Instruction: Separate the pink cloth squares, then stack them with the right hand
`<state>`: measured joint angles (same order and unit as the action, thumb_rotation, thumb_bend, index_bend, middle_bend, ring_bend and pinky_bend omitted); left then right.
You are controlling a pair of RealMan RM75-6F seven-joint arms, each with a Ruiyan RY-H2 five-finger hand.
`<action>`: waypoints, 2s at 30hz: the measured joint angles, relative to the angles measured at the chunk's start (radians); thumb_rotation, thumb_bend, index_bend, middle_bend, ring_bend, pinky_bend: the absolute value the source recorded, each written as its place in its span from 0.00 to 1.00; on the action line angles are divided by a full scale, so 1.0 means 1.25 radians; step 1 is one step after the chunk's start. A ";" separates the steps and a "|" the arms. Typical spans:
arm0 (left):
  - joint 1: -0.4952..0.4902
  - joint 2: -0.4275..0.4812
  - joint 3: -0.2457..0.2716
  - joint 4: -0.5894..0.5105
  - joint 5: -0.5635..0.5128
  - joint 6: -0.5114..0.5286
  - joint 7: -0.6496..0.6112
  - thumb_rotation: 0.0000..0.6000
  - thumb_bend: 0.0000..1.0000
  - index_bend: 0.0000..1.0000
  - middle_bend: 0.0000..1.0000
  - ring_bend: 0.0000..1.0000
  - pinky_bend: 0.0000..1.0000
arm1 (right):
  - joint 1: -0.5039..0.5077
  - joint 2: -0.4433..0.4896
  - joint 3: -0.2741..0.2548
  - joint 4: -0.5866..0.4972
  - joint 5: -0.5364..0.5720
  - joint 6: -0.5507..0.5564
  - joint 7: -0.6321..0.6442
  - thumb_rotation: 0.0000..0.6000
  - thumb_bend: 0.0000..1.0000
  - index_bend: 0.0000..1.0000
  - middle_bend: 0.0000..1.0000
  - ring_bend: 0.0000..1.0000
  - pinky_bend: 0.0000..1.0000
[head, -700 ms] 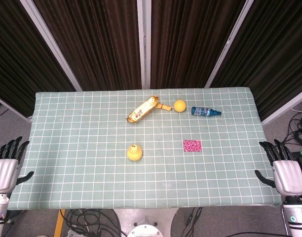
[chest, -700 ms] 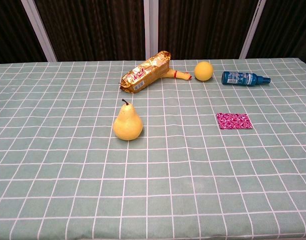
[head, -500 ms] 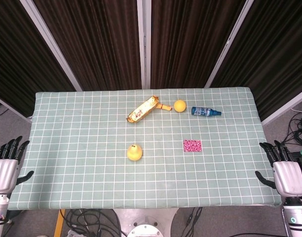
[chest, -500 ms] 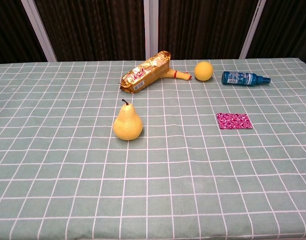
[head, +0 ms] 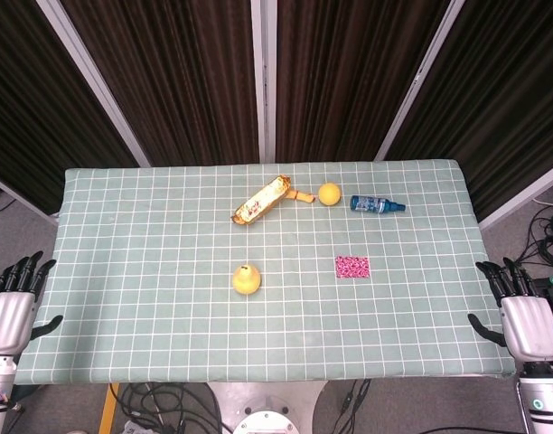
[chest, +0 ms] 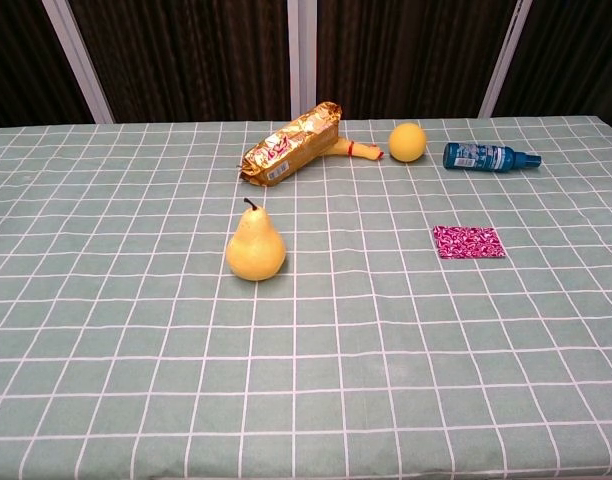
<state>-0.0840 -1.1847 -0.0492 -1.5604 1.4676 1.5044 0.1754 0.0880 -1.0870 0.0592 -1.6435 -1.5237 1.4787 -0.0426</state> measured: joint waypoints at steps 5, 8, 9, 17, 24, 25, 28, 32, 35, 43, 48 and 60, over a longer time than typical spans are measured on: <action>0.000 0.000 0.002 0.000 -0.001 -0.006 0.000 1.00 0.00 0.18 0.16 0.11 0.16 | 0.022 -0.003 0.002 -0.002 -0.007 -0.028 -0.006 0.91 0.21 0.24 0.14 0.01 0.09; 0.002 0.002 0.005 -0.002 0.003 -0.002 -0.001 1.00 0.00 0.18 0.16 0.11 0.16 | 0.050 -0.011 0.009 -0.003 -0.008 -0.065 -0.019 0.83 0.31 0.28 0.14 0.00 0.05; 0.004 0.002 0.007 -0.002 0.006 0.002 -0.002 1.00 0.00 0.18 0.16 0.11 0.16 | 0.060 -0.014 0.012 -0.004 -0.005 -0.080 -0.025 0.79 0.33 0.29 0.14 0.00 0.04; 0.015 0.003 0.012 0.000 0.004 0.008 -0.008 1.00 0.00 0.18 0.16 0.11 0.16 | 0.184 -0.073 0.048 0.012 0.103 -0.300 -0.090 0.32 0.49 0.36 0.01 0.00 0.00; 0.019 0.004 0.012 0.002 0.000 0.007 -0.013 1.00 0.00 0.18 0.16 0.11 0.16 | 0.292 -0.194 0.069 0.120 0.232 -0.461 -0.135 0.25 0.51 0.36 0.00 0.00 0.00; 0.019 0.004 0.012 0.003 0.000 0.005 -0.013 1.00 0.00 0.18 0.16 0.11 0.16 | 0.303 -0.213 0.071 0.144 0.241 -0.475 -0.134 0.24 0.51 0.36 0.00 0.00 0.00; 0.017 0.003 0.012 0.004 -0.001 0.002 -0.012 1.00 0.00 0.18 0.16 0.11 0.16 | 0.327 -0.257 0.076 0.202 0.256 -0.505 -0.117 0.23 0.50 0.36 0.00 0.00 0.00; 0.016 0.003 0.011 0.005 0.000 0.002 -0.007 1.00 0.00 0.18 0.16 0.11 0.16 | 0.355 -0.303 0.080 0.271 0.262 -0.537 -0.083 0.23 0.50 0.36 0.00 0.00 0.00; 0.015 0.002 0.010 0.003 -0.001 0.000 -0.004 1.00 0.00 0.18 0.16 0.11 0.16 | 0.375 -0.339 0.082 0.326 0.262 -0.557 -0.059 0.23 0.50 0.36 0.00 0.00 0.00; 0.016 0.004 0.010 0.000 -0.004 -0.002 -0.001 1.00 0.00 0.18 0.16 0.11 0.16 | 0.414 -0.422 0.078 0.449 0.249 -0.598 0.015 0.21 0.50 0.36 0.00 0.00 0.00; 0.015 0.005 0.008 0.000 -0.006 -0.006 -0.002 1.00 0.00 0.18 0.16 0.11 0.16 | 0.426 -0.447 0.070 0.490 0.234 -0.608 0.043 0.21 0.50 0.36 0.00 0.00 0.00; 0.014 0.007 0.010 0.001 -0.006 -0.010 -0.013 1.00 0.00 0.18 0.16 0.11 0.16 | 0.449 -0.483 0.050 0.496 0.194 -0.614 0.065 0.22 0.50 0.36 0.00 0.00 0.00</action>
<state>-0.0661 -1.1764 -0.0371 -1.5592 1.4605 1.4916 0.1595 0.6499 -1.6908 0.1216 -1.0236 -1.2809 0.7110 0.0385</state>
